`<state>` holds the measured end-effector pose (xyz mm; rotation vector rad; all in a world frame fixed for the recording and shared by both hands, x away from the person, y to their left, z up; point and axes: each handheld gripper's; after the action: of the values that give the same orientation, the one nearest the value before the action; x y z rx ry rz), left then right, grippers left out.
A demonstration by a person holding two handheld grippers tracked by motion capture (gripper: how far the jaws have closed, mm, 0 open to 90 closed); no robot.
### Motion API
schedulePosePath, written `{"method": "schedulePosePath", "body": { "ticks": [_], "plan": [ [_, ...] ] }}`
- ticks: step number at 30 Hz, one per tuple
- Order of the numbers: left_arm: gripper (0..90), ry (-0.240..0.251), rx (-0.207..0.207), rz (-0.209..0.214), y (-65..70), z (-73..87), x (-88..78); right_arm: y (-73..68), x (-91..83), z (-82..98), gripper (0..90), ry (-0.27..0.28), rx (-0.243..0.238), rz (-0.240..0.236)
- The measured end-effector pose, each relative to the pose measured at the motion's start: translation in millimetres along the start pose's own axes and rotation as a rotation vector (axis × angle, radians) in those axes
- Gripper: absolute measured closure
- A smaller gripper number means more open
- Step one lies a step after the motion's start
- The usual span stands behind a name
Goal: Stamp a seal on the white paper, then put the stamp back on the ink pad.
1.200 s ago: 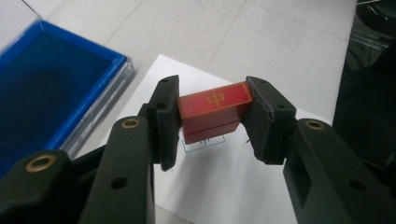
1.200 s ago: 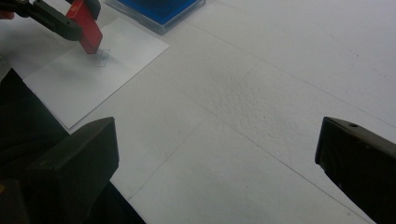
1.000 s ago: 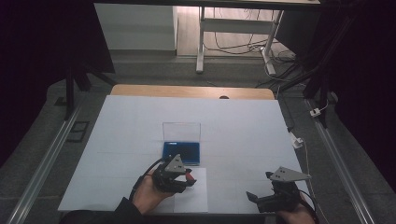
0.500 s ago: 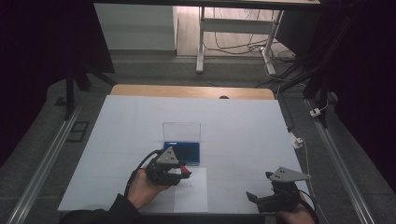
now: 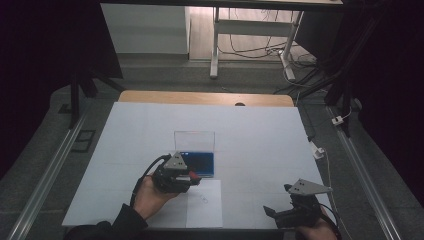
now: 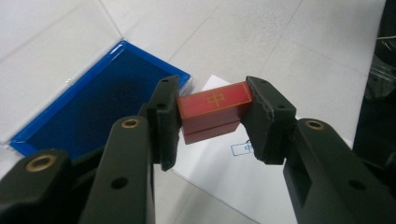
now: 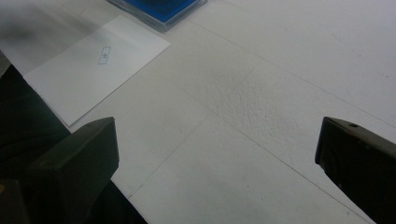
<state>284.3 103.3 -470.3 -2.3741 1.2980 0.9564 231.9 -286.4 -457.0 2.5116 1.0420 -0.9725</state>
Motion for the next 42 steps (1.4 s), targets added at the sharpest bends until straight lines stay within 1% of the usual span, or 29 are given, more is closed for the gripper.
{"method": "schedulePosePath", "body": {
  "ticks": [2,10,15,21,30,32,35,37,39,42],
  "plan": [
    [57.6,0.001,-0.003,-0.005,-3.1,-0.5,-1.3,0.1,0.0,0.1,0.0,0.001,0.002,-0.001],
    [57.6,0.003,-0.040,-0.013,-16.9,-1.2,-1.4,-0.1,0.3,-0.4,0.0,-0.008,-0.002,-0.005],
    [57.5,0.010,-0.056,-0.018,-22.5,-2.4,0.5,0.1,0.1,-0.2,0.0,-0.007,0.001,-0.003],
    [57.6,0.026,-0.090,-0.023,-32.7,-4.9,5.9,0.3,0.7,-0.4,0.0,-0.011,0.004,-0.003],
    [57.6,0.027,-0.131,-0.048,-47.0,-6.7,21.3,0.4,1.5,-0.5,0.0,-0.014,0.009,-0.002],
    [57.6,0.022,-0.134,-0.057,-49.1,-6.7,25.0,0.4,1.8,-0.6,0.0,-0.016,0.010,-0.002],
    [57.6,0.010,-0.128,-0.073,-51.3,-6.8,31.6,0.4,2.2,-0.7,0.0,-0.018,0.011,-0.003],
    [57.7,0.002,-0.119,-0.080,-52.2,-7.3,36.2,0.4,2.0,-0.7,0.0,-0.018,0.011,-0.001],
    [57.7,-0.006,-0.102,-0.094,-52.6,-8.2,40.6,0.5,2.0,-0.7,0.0,-0.018,0.012,0.000],
    [57.6,-0.010,-0.094,-0.107,-54.0,-8.9,46.1,0.5,2.2,-0.7,0.0,-0.020,0.012,0.000]
  ]
}}
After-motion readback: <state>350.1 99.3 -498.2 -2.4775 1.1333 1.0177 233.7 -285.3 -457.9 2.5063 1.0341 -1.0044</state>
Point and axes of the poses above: each handheld gripper's, and its own axes: x roughly forward along the jaws, z roughly out of its underside, y roughly to its right
